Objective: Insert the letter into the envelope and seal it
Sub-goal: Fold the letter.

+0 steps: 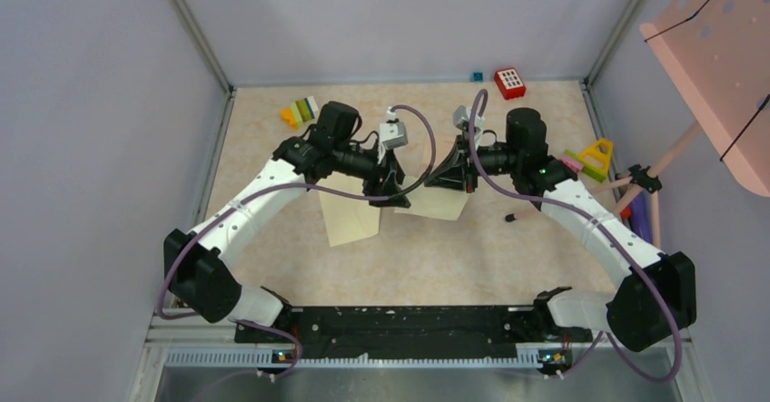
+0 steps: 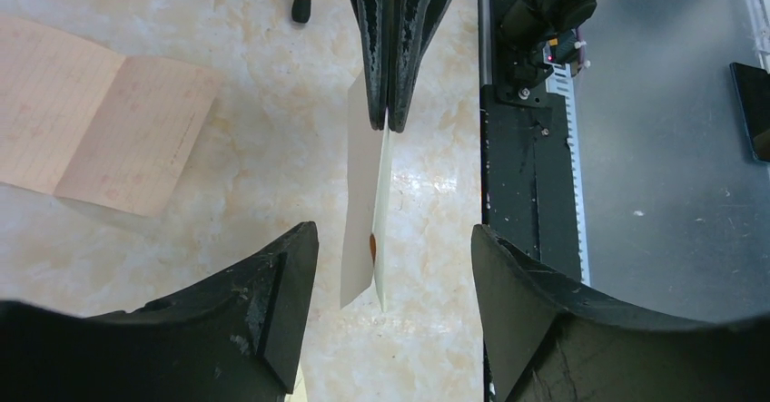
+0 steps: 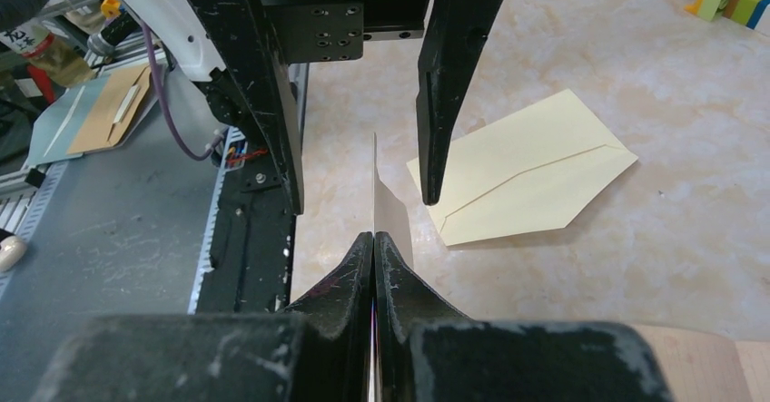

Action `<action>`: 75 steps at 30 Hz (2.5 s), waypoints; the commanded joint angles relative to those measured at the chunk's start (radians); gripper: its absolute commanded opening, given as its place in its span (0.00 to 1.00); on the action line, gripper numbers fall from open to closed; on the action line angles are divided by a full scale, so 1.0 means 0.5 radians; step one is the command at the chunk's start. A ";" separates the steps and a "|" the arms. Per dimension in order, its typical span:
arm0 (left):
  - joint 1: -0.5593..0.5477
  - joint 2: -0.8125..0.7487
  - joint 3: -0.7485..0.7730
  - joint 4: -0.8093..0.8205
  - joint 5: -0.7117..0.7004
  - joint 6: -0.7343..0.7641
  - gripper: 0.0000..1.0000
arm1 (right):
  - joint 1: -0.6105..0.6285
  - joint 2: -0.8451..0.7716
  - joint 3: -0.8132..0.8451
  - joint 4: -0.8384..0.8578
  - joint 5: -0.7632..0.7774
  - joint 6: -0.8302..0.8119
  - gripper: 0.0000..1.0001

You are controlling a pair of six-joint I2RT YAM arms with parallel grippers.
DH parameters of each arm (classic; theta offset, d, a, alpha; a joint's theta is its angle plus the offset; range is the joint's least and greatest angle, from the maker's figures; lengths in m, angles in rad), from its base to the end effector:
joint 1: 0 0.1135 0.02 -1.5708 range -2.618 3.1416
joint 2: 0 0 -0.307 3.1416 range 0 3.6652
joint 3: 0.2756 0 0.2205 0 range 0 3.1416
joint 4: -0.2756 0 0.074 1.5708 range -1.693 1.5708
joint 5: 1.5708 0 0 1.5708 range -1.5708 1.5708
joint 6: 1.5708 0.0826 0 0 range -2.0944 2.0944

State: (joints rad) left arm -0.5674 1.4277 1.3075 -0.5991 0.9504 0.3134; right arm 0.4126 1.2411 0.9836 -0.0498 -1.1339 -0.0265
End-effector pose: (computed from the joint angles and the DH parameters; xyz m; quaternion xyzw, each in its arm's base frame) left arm 0.2049 -0.2103 0.3711 0.5162 0.6520 -0.4598 0.3115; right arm 0.1944 0.1668 0.3750 -0.4578 0.5953 0.5209 0.4058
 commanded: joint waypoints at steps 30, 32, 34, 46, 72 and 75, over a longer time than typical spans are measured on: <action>0.104 -0.005 0.104 0.118 0.191 -0.033 0.00 | -0.114 -0.101 0.177 -0.482 -0.072 -0.385 0.01; 0.113 -0.011 0.114 0.089 0.195 -0.010 0.00 | -0.136 -0.106 0.195 -0.556 -0.080 -0.441 0.00; 0.122 -0.017 0.127 0.059 0.197 0.012 0.00 | -0.160 -0.118 0.212 -0.641 -0.091 -0.505 0.00; 0.172 -0.027 0.159 -0.059 0.193 0.114 0.00 | -0.355 -0.213 0.316 -1.120 -0.085 -0.892 0.00; 0.282 0.053 0.181 0.383 0.272 -0.317 0.00 | -0.546 -0.395 -0.102 -0.190 -0.073 -0.170 0.54; 0.284 0.134 0.160 0.606 0.273 -0.556 0.00 | -0.545 -0.435 -0.192 0.063 0.069 -0.010 0.58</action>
State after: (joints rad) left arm -0.4313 1.4494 1.3727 -0.4839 1.0534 0.1993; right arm 0.1474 1.0595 0.9329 -0.3218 -1.1488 -0.2295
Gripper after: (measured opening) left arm 0.010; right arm 0.560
